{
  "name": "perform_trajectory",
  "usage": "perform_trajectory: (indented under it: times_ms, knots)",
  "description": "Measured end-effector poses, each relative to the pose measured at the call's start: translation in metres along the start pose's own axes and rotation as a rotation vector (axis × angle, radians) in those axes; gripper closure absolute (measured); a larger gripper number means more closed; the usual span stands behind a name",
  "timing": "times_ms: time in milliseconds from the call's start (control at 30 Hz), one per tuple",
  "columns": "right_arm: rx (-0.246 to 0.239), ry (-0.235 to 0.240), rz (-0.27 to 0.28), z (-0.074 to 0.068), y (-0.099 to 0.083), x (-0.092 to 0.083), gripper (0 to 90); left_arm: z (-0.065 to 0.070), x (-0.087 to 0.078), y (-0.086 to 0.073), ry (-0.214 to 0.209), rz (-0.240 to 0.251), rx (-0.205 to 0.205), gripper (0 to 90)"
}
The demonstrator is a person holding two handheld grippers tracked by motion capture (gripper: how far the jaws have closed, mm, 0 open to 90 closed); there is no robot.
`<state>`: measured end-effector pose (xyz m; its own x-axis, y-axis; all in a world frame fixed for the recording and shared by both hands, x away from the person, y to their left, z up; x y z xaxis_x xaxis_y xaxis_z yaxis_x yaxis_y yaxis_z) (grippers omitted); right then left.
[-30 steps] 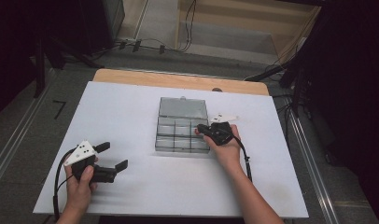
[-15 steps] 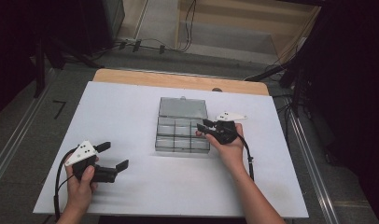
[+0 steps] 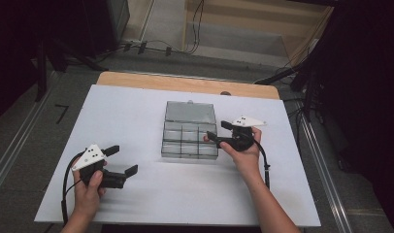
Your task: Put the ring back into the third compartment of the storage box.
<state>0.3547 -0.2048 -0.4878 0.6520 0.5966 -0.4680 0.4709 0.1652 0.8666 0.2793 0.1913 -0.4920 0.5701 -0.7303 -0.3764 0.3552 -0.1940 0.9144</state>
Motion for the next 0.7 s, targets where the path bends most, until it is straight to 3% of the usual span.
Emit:
perform_trajectory:
  times_ms: [67,233,400,700]
  knots:
    - [0.001,-0.001,-0.001,0.000,-0.001,-0.003,14.4,0.000,0.000,0.001,0.002,-0.001,0.000,0.0]
    - [-0.002,0.022,0.018,-0.001,-0.003,-0.013,14.0,0.000,0.002,0.003,0.003,0.000,0.003,0.0]
    - [0.011,0.024,0.024,-0.002,-0.007,-0.022,9.7,0.004,0.004,0.007,0.007,-0.012,0.041,0.0]
    - [0.001,0.054,0.049,-0.003,-0.014,-0.038,5.3,0.008,0.010,0.014,-0.009,-0.013,0.053,0.0]
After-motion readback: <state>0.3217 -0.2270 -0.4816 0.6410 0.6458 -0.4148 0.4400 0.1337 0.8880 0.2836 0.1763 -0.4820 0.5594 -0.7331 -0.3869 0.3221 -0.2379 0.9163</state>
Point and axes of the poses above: each handheld gripper's, and its own axes: x roughly forward along the jaws, y roughly out of its top, z roughly to its right, the point moved 3 cm from there along x, roughly forward along the jaws, and after that the axes turned 1 degree about x, right-handed, at the moved point
